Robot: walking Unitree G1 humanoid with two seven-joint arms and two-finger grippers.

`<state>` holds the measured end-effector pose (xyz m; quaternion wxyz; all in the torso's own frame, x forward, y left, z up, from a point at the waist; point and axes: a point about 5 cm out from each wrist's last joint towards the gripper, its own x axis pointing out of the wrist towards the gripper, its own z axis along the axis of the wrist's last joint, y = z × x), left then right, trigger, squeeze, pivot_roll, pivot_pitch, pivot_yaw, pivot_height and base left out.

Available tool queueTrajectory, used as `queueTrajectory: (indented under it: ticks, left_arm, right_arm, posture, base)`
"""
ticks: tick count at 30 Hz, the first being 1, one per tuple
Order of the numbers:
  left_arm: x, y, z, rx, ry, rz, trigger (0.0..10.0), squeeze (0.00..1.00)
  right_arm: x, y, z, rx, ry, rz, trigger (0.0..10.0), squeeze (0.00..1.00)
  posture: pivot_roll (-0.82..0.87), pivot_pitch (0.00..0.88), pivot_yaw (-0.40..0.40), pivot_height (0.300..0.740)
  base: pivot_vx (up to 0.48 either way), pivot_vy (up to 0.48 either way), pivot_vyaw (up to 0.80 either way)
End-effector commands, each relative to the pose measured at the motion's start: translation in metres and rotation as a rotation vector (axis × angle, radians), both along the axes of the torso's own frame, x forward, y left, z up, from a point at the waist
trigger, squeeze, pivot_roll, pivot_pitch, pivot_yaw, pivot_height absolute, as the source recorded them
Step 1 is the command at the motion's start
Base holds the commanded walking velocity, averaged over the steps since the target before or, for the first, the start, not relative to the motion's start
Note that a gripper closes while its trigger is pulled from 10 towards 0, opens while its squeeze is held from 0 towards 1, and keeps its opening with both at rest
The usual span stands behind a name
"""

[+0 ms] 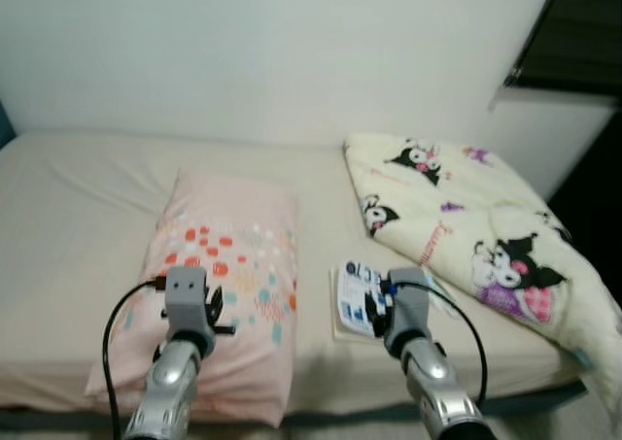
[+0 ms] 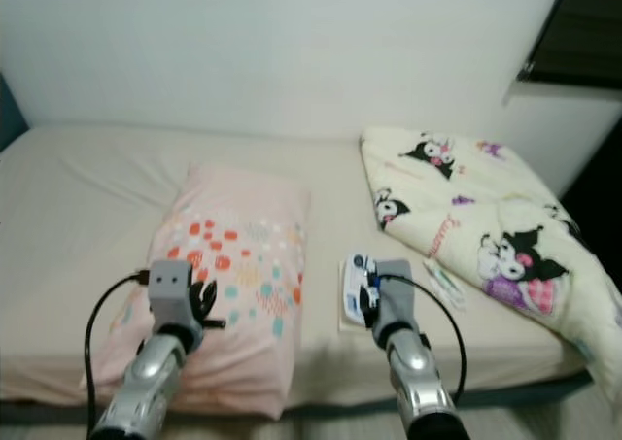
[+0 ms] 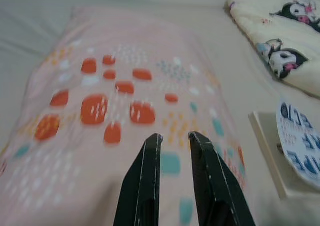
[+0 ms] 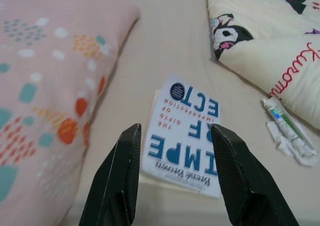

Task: Clean up the room

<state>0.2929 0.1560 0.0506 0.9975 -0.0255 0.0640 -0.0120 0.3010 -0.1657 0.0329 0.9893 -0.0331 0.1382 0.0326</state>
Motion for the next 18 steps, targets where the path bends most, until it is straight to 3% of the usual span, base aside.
queueTrajectory:
  ticks: [1, 18]
  left_arm:
    - [-0.0007, -0.0049, -0.0002, -0.008, -0.002, -0.01, 10.0, 0.0]
    - [0.0002, -0.0049, 0.0001, -0.004, 0.003, -0.014, 10.0, 0.0]
  right_arm:
    - [0.0003, -0.0036, 0.0001, -0.006, 0.002, -0.009, 10.0, 0.0]
    - [-0.0004, -0.0063, -0.001, -0.009, 0.005, -0.025, 10.0, 0.0]
  posture:
    - [-0.01, 0.0, -0.106, 0.74]
    - [-0.01, 0.0, -0.096, 0.74]
  base:
    - [0.285, 0.0, 0.0]
    - [0.241, 0.0, 0.0]
